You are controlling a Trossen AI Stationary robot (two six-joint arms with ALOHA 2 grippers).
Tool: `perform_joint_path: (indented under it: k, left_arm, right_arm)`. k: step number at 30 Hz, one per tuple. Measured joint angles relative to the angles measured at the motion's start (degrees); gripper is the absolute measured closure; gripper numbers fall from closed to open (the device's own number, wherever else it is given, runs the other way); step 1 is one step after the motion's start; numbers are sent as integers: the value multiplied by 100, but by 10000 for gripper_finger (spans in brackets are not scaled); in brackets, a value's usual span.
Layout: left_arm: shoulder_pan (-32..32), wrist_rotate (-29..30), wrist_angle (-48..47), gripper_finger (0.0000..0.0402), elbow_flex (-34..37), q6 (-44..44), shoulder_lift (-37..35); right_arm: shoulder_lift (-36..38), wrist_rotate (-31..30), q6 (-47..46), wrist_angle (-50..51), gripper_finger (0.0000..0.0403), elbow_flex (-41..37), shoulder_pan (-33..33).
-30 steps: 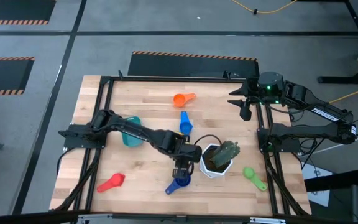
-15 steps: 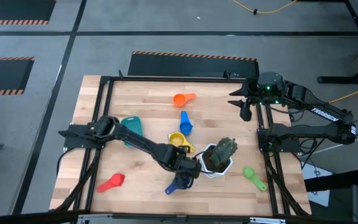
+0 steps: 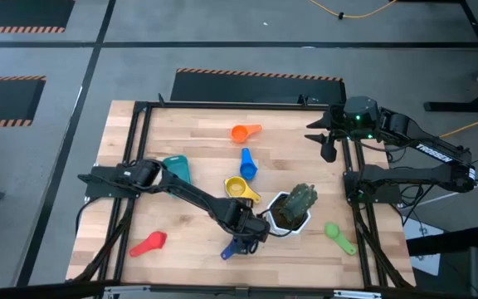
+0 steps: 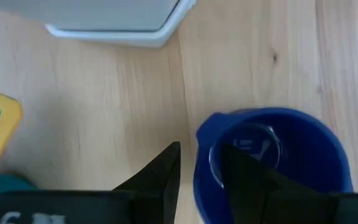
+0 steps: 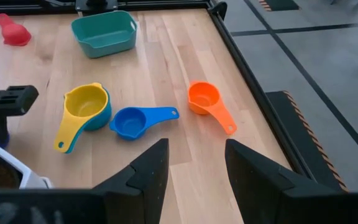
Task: Nest measuring cups in basket
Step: Stack the dark blue measuring cup on top of the yellow measuring cup
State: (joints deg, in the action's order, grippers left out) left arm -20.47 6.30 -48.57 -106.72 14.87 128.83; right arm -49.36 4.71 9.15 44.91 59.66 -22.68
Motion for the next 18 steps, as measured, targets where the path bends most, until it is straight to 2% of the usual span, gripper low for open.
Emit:
perform_joint_path:
  k: [6,14,18]
  left_arm:
    - [0,11,-75,309,4,4,1]
    - [4,2,-79,384,4,25,-1]
    - [4,-27,-105,391,2,430,-94]
  right_arm:
    - [2,-1,3,2,240,0,0]
    - [2,-2,7,2,240,0,0]
    - [2,-2,7,2,240,0,0]
